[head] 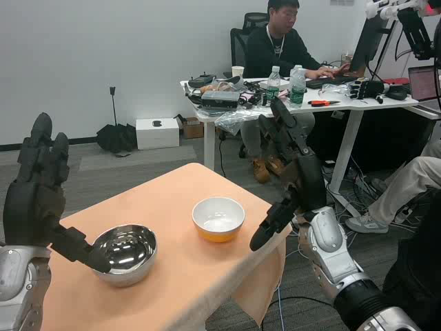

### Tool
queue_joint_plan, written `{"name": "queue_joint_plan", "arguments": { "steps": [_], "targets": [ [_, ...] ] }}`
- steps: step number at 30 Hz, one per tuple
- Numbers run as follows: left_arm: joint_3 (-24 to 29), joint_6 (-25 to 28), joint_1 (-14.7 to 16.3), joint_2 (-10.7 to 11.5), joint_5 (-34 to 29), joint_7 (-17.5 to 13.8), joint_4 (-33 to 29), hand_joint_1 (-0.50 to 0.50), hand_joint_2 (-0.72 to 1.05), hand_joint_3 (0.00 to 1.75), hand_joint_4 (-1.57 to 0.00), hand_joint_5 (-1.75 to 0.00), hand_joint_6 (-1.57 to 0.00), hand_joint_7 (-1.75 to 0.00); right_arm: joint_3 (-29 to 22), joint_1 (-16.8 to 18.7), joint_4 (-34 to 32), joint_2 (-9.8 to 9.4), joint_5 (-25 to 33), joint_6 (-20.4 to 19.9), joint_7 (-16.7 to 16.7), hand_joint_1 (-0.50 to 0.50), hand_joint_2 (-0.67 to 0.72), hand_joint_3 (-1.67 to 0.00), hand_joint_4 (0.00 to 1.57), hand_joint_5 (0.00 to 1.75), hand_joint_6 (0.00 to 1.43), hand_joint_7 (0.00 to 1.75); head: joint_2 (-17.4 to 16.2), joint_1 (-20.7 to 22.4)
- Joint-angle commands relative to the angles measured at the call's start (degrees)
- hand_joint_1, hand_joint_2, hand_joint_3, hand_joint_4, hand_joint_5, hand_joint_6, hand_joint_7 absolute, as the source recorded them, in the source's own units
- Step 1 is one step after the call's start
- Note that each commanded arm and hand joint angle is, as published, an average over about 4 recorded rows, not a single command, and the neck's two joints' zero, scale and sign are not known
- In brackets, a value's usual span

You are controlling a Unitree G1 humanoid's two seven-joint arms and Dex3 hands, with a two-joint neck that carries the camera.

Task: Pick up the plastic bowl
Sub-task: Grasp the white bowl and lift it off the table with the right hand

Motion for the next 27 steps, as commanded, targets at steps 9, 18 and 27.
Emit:
{"name": "queue_joint_plan", "arguments": {
  "steps": [9, 18, 27],
  "targets": [
    [-0.22, 0.49, 2.55, -0.59, 0.06, 0.05, -4.5, -0.5, -0.64, 0.09, 0.0, 0.0, 0.0, -0.07, 2.76, 0.83, -0.52, -0.54, 2.14, 0.5, 1.53, -0.46, 0.6, 0.0, 0.0, 0.0, 0.0, 0.0, 1.48, -0.15],
    [0.09, 0.45, 2.92, -0.61, 0.0, 0.05, -4.59, -0.5, -0.64, 0.07, 0.0, 0.0, 0.0, -0.07, 3.42, 0.43, 0.03, -0.54, 2.14, 0.5, 1.53, -0.46, 0.6, 0.0, 0.0, 0.0, 0.0, 0.0, 0.71, 0.24],
    [0.42, 0.43, 3.08, -0.74, -0.2, 0.05, -4.57, -0.5, -0.64, 0.04, 0.0, 0.0, 0.0, -0.07, 4.23, -0.62, 1.33, -0.3, 1.33, 0.65, 1.53, -0.46, 0.6, 0.0, 0.0, 0.0, 0.0, 0.0, -0.58, 0.85]
  ]
}}
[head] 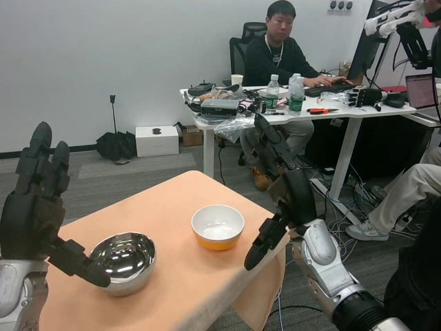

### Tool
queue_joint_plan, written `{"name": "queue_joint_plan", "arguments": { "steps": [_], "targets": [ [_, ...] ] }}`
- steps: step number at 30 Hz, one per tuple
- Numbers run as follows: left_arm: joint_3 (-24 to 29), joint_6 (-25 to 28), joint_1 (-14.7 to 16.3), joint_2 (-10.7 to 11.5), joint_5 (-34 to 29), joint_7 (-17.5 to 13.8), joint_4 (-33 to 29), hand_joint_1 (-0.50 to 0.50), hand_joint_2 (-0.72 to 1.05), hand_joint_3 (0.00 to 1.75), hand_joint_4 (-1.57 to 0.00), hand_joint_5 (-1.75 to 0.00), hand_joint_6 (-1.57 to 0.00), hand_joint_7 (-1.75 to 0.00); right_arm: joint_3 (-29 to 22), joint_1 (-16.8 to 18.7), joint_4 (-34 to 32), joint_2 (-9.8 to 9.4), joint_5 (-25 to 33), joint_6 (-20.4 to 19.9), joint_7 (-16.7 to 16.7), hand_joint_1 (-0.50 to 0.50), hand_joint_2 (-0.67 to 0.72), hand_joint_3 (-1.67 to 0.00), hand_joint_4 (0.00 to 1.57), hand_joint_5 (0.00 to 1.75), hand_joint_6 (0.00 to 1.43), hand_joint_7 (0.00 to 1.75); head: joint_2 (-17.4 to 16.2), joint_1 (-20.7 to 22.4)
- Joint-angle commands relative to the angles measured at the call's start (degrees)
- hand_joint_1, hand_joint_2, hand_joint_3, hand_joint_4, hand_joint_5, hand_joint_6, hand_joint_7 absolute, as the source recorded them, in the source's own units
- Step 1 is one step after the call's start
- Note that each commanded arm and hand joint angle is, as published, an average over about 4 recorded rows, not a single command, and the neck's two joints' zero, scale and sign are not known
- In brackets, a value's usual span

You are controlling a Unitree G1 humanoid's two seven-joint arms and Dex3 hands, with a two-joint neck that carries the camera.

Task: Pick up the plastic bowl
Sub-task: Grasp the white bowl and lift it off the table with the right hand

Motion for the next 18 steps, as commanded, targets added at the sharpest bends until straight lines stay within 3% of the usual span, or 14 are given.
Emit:
{"name": "queue_joint_plan", "arguments": {
  "steps": [1, 6, 13, 15, 18],
  "targets": [
    [0.69, 0.12, 0.84, -0.47, -0.17, 0.11, -0.95, -0.5, -0.64, 0.04, 0.0, 0.0, 0.0, -0.07, 0.14, -0.86, 1.09, 0.01, -0.49, 0.53, -0.02, -0.46, 0.6, 0.0, 0.0, 0.0, 0.0, 0.0, -0.28, -0.01],
    [0.67, 0.12, 0.8, -0.47, -0.19, 0.11, -0.29, -0.5, -0.64, 0.02, 0.0, 0.0, 0.0, -0.07, -1.01, -1.24, 0.98, 0.54, -8.05, 5.06, -0.71, -0.46, 0.5, 0.0, 0.0, 0.0, 0.0, 0.0, -1.96, -1.92],
    [-0.23, 0.07, 0.05, -0.86, -0.19, 0.11, 0.83, -0.5, -0.64, 0.04, 0.0, 0.0, 0.0, -0.07, -4.92, -2.84, -6.16, 1.46, -25.76, 24.9, -1.34, -0.46, 0.41, 0.0, 0.0, 0.0, 0.0, 0.0, -1.99, -4.87],
    [-0.5, -0.06, -0.17, -1.13, -0.19, 0.11, 1.23, -0.5, -0.64, 0.0, 0.0, 0.0, 0.0, -0.07, -4.35, -4.33, -6.2, 1.46, -28.84, 27.71, -0.86, -0.46, 0.41, 0.0, 0.0, 0.0, 0.0, 0.0, -2.31, -5.68],
    [-0.94, -0.28, -0.56, -1.46, -0.19, 0.11, 1.87, -0.5, -0.64, 0.07, 0.0, 0.0, 0.0, -0.07, -2.5, -6.31, -6.38, 1.09, -32.73, 31.41, -0.13, -0.46, 0.41, 0.0, 0.0, 0.0, 0.0, 0.0, -2.78, -7.35]
  ]
}}
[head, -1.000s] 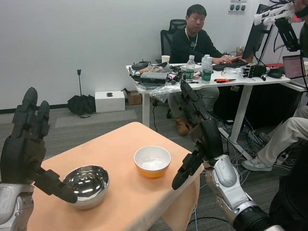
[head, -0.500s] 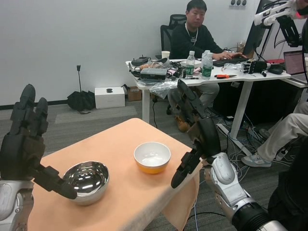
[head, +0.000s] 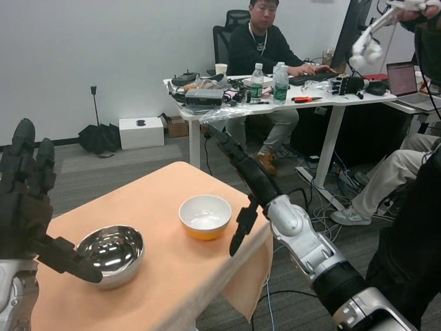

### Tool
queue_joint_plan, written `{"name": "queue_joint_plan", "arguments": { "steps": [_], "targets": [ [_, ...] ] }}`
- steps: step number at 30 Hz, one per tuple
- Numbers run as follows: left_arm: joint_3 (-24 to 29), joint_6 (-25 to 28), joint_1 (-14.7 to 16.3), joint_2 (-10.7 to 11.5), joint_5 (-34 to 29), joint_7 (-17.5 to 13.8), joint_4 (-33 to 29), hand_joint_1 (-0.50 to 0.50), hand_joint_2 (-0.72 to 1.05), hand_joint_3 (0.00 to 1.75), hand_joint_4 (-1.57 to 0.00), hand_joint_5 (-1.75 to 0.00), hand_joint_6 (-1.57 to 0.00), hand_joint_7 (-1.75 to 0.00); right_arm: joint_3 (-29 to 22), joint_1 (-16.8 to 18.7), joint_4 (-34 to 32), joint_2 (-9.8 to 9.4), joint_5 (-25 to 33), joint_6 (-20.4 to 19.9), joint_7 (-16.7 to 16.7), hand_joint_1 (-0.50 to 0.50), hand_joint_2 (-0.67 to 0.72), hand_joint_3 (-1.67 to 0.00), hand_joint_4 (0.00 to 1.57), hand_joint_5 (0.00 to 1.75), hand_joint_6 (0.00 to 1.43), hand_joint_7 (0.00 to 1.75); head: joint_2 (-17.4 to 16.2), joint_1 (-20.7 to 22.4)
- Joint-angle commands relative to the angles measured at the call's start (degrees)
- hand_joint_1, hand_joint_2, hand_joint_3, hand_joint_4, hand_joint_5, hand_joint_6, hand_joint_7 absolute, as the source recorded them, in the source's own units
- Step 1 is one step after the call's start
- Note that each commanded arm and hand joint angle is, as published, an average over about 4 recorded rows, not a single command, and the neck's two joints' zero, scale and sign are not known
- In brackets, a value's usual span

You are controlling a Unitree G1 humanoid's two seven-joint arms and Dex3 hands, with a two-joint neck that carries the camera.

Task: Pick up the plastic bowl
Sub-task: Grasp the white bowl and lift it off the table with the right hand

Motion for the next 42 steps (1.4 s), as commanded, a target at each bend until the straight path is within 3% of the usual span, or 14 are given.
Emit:
{"name": "queue_joint_plan", "arguments": {
  "steps": [1, 5, 8, 11, 18, 23, 28, 33, 42],
  "targets": [
    [-0.34, -0.35, -0.66, -0.34, -0.17, 0.1, 1.05, -0.5, -0.64, 0.07, 0.0, 0.0, 0.0, -0.07, 1.57, -2.75, -0.91, -0.42, -3.62, 3.91, 0.89, -0.46, 0.41, 0.0, 0.0, 0.0, 0.0, 0.0, -0.35, -1.63],
    [-1.55, -0.52, -1.39, -0.84, -0.15, 0.1, 2.2, -0.5, -0.66, 0.0, 0.0, 0.0, 0.0, -0.07, 6.91, -7.16, -1.52, -1.87, -11.0, 9.4, 1.63, -0.44, 0.39, 0.0, 0.0, 0.0, 0.0, 0.0, -0.72, -3.42],
    [-2.01, -0.59, -1.54, -1.59, 0.07, 0.1, 2.4, -0.5, -0.66, 0.0, 0.0, 0.0, 0.0, -0.07, 10.38, -9.38, -1.92, -1.54, -19.83, 14.76, 2.71, -0.43, 0.34, 0.0, 0.0, 0.0, 0.0, 0.0, -1.7, -4.7],
    [-2.4, -0.66, -1.54, -1.96, 0.18, 0.1, 2.46, -0.5, -0.64, 0.07, 0.0, 0.0, 0.0, -0.07, 13.87, -11.23, -1.13, -1.12, -24.58, 18.58, 4.67, -0.42, 0.34, 0.0, 0.0, 0.0, 0.0, 0.0, -2.6, -6.26],
    [-2.93, -1.34, -1.54, -2.29, 0.18, 0.1, 2.7, -0.5, -0.64, 0.07, 0.0, 0.0, 0.0, -0.07, 21.3, -15.14, 2.39, 1.09, -33.33, 26.58, 7.72, -0.42, 0.22, 0.0, 0.0, 0.0, 0.0, 0.03, -3.18, -7.52],
    [-3.11, -1.49, -1.28, -2.58, 0.18, 0.1, 2.72, -0.5, -0.64, 0.09, 0.0, 0.0, 0.0, -0.07, 24.33, -17.69, 6.65, 3.23, -38.6, 30.89, 10.07, -0.42, 0.22, 0.0, 0.0, 0.0, 0.0, 0.07, -3.53, -8.33],
    [-3.31, -1.49, -1.1, -2.8, 0.18, 0.1, 2.72, -0.5, -0.64, 0.07, 0.0, 0.0, 0.0, -0.07, 27.14, -20.66, 13.88, 4.52, -38.88, 31.33, 10.47, -0.42, 0.22, 0.0, 0.0, 0.0, 0.0, 0.07, -3.8, -7.62],
    [-3.42, -1.49, -1.01, -2.8, 0.14, 0.1, 2.77, -0.5, -0.64, 0.09, 0.0, 0.0, 0.0, -0.07, 29.83, -23.93, 21.02, 5.69, -38.82, 31.9, 10.25, -0.42, 0.12, 0.0, 0.0, 0.0, 0.0, 0.07, -4.37, -7.54],
    [-3.88, -1.49, -1.04, -2.8, 0.09, 0.1, 3.65, -0.5, -0.64, 0.09, 0.0, 0.0, 0.0, -0.07, 31.19, -27.27, 32.01, 7.38, -36.05, 29.55, 6.01, -0.42, 0.03, 0.0, 0.0, 0.0, 0.0, 0.07, -5.24, -7.52]
  ]
}}
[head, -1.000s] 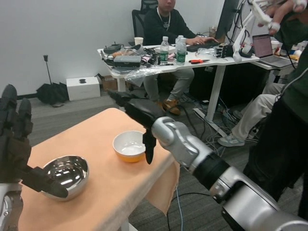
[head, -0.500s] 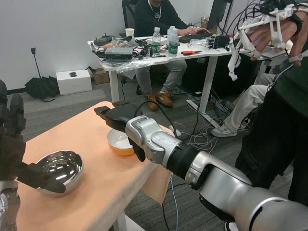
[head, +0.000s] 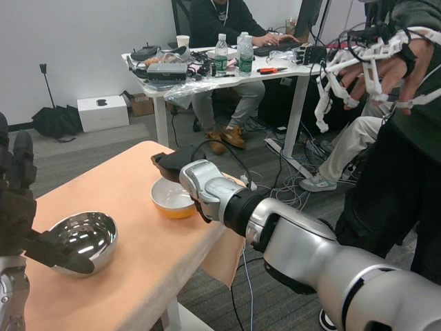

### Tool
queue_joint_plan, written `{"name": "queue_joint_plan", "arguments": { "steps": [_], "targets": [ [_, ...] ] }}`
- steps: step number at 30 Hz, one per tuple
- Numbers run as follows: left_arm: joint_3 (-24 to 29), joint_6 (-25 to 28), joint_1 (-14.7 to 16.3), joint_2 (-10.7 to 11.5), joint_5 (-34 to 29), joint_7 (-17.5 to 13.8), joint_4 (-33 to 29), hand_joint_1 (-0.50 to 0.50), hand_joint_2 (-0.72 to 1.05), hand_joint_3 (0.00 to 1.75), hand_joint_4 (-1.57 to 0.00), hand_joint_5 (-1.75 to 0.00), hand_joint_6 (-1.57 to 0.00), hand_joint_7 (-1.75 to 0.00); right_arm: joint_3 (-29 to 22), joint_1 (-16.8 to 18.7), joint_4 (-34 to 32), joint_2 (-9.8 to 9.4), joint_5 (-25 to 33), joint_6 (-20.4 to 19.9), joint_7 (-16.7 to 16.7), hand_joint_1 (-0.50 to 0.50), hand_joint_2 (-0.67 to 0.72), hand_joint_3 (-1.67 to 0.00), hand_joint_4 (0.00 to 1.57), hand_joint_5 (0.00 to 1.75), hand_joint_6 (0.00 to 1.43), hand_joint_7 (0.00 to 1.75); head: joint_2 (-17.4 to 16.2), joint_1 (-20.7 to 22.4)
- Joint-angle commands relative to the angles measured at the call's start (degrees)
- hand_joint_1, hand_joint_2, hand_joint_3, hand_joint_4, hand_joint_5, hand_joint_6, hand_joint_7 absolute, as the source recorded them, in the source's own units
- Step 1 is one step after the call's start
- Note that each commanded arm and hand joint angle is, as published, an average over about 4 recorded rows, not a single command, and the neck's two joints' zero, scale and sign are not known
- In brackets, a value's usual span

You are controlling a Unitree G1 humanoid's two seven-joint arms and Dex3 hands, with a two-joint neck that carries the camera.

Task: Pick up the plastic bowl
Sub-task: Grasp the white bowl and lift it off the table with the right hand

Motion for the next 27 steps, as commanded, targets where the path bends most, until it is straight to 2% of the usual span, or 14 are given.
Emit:
{"name": "queue_joint_plan", "arguments": {
  "steps": [1, 6, 11, 15, 20, 23, 27],
  "targets": [
    [-0.13, -0.2, -0.06, -0.07, 0.06, 0.09, 0.99, -0.5, -0.64, 0.09, 0.0, 0.0, 0.0, -0.07, 1.78, -2.76, 3.75, 0.37, 2.0, -1.36, -2.13, -0.42, 0.03, 0.0, 0.0, 0.0, 0.0, 0.07, -0.24, -0.09],
    [-0.44, -0.2, -0.1, -0.16, -0.03, 0.09, 1.34, -0.5, -0.68, 0.0, 0.0, 0.0, 0.0, -0.07, 5.64, -4.03, 6.34, 0.55, 4.86, -2.68, -3.4, -0.42, 0.03, 0.0, 0.0, 0.0, 0.0, 0.14, -0.63, -0.08],
    [-0.44, -0.47, -0.1, -0.25, -0.12, 0.09, 1.56, -0.5, -0.64, 0.09, 0.0, 0.0, 0.0, -0.07, 8.81, -4.3, 7.35, 0.55, 7.23, -3.78, -4.02, -0.42, 0.03, -0.06, 0.0, 0.0, 0.0, 0.14, -1.15, 0.09],
    [-0.53, -0.62, -0.1, -0.25, -0.14, 0.09, 1.87, -0.5, -0.64, 0.04, 0.0, 0.0, 0.0, -0.07, 10.98, -4.47, 7.37, 0.77, 8.06, -3.91, -4.13, -0.42, 0.03, -0.08, 0.0, 0.0, 0.0, 0.14, -1.61, -0.27],
    [-0.53, -0.66, 0.14, -0.31, -0.2, 0.09, 1.91, -0.5, -0.64, 0.09, 0.0, 0.0, 0.0, -0.07, 14.52, -5.13, 7.42, 0.97, 9.43, -4.08, -4.3, -0.42, 0.0, -0.08, 0.0, 0.0, 0.0, 0.14, -2.33, 0.26],
    [-0.46, -0.75, 0.25, -0.34, -0.2, 0.09, 1.94, -0.5, -0.64, 0.02, 0.0, 0.0, 0.0, -0.07, 16.04, -5.26, 7.28, 1.1, 10.31, -4.13, -4.5, -0.42, -0.03, -0.04, 0.0, 0.0, 0.0, 0.14, -2.43, 0.48],
    [-0.53, -0.84, 0.25, -0.34, -0.2, 0.09, 2.05, -0.5, -0.64, 0.09, 0.0, 0.0, 0.0, -0.07, 17.11, -5.48, 7.28, 1.19, 10.81, -4.13, -4.61, -0.42, -0.03, -0.08, 0.0, 0.0, 0.0, 0.16, -2.32, 0.69]
  ]
}}
